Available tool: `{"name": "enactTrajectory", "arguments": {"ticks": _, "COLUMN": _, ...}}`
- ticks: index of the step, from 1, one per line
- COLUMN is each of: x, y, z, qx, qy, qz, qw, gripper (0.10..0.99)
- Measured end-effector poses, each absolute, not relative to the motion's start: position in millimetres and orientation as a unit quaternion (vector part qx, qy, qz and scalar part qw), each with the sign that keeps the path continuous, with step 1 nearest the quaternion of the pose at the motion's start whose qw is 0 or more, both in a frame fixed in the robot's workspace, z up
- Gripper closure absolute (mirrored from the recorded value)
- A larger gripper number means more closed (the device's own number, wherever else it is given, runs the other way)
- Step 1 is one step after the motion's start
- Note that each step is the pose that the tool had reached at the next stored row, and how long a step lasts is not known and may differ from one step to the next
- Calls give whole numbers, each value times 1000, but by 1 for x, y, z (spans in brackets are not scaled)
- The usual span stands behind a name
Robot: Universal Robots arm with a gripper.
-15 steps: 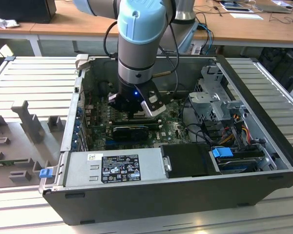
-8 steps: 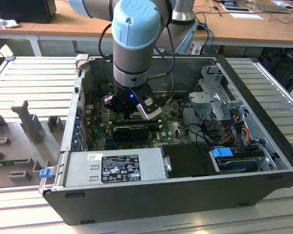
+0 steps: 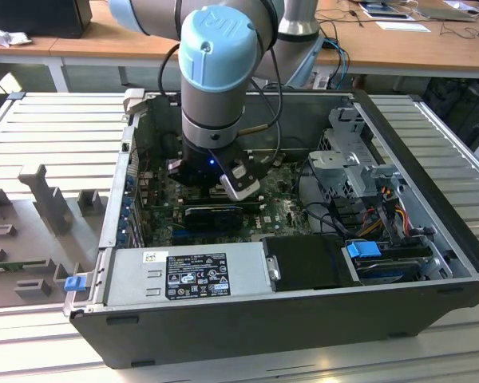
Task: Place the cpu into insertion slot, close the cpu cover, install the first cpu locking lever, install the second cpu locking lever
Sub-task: 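Install the second cpu locking lever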
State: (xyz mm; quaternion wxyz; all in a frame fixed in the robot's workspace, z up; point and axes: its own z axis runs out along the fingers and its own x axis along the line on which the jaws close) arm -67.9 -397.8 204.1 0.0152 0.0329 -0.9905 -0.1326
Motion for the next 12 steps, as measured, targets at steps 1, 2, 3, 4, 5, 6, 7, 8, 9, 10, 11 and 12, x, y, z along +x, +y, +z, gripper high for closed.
{"name": "enactTrajectory", "arguments": {"ticks": 1, "x": -68, "y": -398, "z": 203, "qx": 33, "qy": -990, "qz": -134, "qw": 15, "gripper": 980}}
{"name": "enactTrajectory", "arguments": {"ticks": 2, "x": -69, "y": -398, "z": 202, "qx": 33, "qy": -990, "qz": -136, "qw": 15, "gripper": 980}}
{"name": "enactTrajectory", "arguments": {"ticks": 3, "x": -69, "y": -398, "z": 201, "qx": 33, "qy": -990, "qz": -138, "qw": 15, "gripper": 980}}
{"name": "enactTrajectory", "arguments": {"ticks": 4, "x": -69, "y": -398, "z": 200, "qx": 33, "qy": -990, "qz": -140, "qw": 15, "gripper": 980}}
{"name": "enactTrajectory", "arguments": {"ticks": 5, "x": -69, "y": -398, "z": 199, "qx": 33, "qy": -989, "qz": -141, "qw": 15, "gripper": 980}}
{"name": "enactTrajectory", "arguments": {"ticks": 6, "x": -69, "y": -398, "z": 198, "qx": 33, "qy": -989, "qz": -144, "qw": 15, "gripper": 980}}
{"name": "enactTrajectory", "arguments": {"ticks": 7, "x": -70, "y": -398, "z": 197, "qx": 33, "qy": -989, "qz": -145, "qw": 15, "gripper": 980}}
{"name": "enactTrajectory", "arguments": {"ticks": 8, "x": -70, "y": -398, "z": 197, "qx": 33, "qy": -988, "qz": -147, "qw": 15, "gripper": 980}}
{"name": "enactTrajectory", "arguments": {"ticks": 9, "x": -72, "y": -398, "z": 196, "qx": 33, "qy": -987, "qz": -154, "qw": 14, "gripper": 980}}
{"name": "enactTrajectory", "arguments": {"ticks": 10, "x": -72, "y": -398, "z": 197, "qx": 33, "qy": -987, "qz": -155, "qw": 14, "gripper": 980}}
{"name": "enactTrajectory", "arguments": {"ticks": 11, "x": -72, "y": -398, "z": 212, "qx": 33, "qy": -987, "qz": -155, "qw": 14, "gripper": 980}}
{"name": "enactTrajectory", "arguments": {"ticks": 12, "x": -72, "y": -398, "z": 216, "qx": 33, "qy": -987, "qz": -156, "qw": 14, "gripper": 980}}
